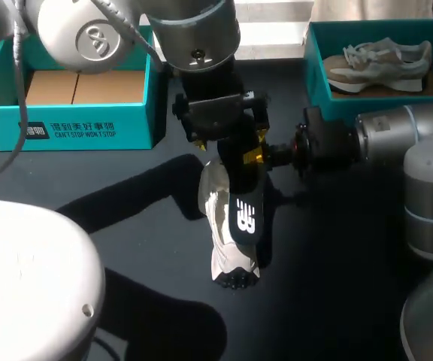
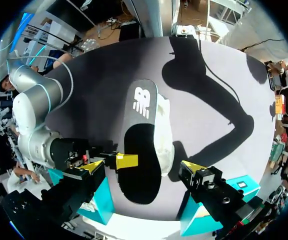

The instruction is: Take the shoe out of the shoebox, open the shoe tongue, remove and reinsert the insole, then place the shoe into the shoebox

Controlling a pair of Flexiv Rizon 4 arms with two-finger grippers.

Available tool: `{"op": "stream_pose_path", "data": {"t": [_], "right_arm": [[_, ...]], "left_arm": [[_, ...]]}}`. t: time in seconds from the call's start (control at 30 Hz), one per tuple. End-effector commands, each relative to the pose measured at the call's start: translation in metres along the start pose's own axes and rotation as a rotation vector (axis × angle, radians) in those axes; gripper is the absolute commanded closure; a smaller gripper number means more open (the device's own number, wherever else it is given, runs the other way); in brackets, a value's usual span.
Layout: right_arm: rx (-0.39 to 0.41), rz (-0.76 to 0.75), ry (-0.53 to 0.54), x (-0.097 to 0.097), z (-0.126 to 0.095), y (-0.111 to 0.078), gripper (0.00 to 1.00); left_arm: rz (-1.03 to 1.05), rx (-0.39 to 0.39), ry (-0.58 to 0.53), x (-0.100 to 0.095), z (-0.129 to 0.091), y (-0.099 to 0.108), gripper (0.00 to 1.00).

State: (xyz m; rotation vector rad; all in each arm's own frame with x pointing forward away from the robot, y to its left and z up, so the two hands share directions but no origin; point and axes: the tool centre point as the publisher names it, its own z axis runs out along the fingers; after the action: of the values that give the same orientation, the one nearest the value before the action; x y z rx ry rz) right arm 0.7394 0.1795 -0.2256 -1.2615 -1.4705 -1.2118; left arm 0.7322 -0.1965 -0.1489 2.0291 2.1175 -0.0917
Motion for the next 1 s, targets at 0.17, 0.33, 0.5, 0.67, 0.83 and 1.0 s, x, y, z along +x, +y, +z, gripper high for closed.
{"op": "stream_pose_path", "data": {"t": [0.17, 0.33, 0.5, 0.67, 0.83, 1.0], "right_arm": [[0.000, 0.002, -0.001, 0.000, 0.000, -0.001, 1.00], [0.004, 0.002, 0.000, -0.001, 0.001, -0.001, 1.00], [0.006, 0.003, 0.000, -0.001, 0.000, 0.000, 1.00], [0.003, 0.001, -0.001, -0.001, -0.004, 0.001, 1.00], [0.016, -0.004, -0.005, 0.004, -0.008, 0.005, 1.00], [0.024, -0.001, -0.013, 0.007, -0.013, 0.006, 1.00]], "left_arm": [[-0.022, -0.012, 0.041, 0.001, -0.002, -0.003, 0.00], [-0.033, -0.004, 0.027, 0.001, 0.000, -0.006, 0.00], [-0.039, 0.007, -0.009, 0.006, 0.003, -0.007, 0.00], [-0.027, -0.004, -0.183, 0.015, 0.004, -0.005, 0.00], [-0.010, 0.032, -0.409, 0.028, 0.006, -0.002, 0.00], [-0.036, 0.038, -0.573, 0.038, 0.004, -0.002, 0.00]]}}
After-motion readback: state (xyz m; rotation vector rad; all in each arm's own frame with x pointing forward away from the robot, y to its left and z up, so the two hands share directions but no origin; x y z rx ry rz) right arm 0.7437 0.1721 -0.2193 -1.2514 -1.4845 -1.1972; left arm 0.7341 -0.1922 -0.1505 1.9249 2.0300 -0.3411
